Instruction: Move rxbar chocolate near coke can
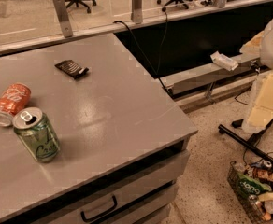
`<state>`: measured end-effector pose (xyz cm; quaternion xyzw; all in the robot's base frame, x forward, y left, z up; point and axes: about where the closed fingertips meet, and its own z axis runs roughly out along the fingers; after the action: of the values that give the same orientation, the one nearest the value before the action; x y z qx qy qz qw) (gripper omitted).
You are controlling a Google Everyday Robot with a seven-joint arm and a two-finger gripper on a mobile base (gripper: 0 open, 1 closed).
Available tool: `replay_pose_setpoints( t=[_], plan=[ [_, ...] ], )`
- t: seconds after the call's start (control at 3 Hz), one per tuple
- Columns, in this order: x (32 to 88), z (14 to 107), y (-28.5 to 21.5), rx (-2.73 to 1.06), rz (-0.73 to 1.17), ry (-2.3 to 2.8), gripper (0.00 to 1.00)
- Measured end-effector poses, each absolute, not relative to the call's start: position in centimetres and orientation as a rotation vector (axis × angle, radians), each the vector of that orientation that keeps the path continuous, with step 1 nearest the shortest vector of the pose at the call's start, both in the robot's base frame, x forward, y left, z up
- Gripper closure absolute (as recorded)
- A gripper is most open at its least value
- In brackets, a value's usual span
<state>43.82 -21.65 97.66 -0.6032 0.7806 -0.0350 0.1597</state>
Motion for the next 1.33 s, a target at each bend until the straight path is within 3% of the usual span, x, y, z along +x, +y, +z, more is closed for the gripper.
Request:
replay_pose_setpoints(
  t=[0.67,1.33],
  plan=[
    [47.0,97.8,-20.8,-1.757,-0.092,2.169,0.0],
    [59.3,99.0,-16.0,-1.769,0.019,1.97,0.0]
  ],
)
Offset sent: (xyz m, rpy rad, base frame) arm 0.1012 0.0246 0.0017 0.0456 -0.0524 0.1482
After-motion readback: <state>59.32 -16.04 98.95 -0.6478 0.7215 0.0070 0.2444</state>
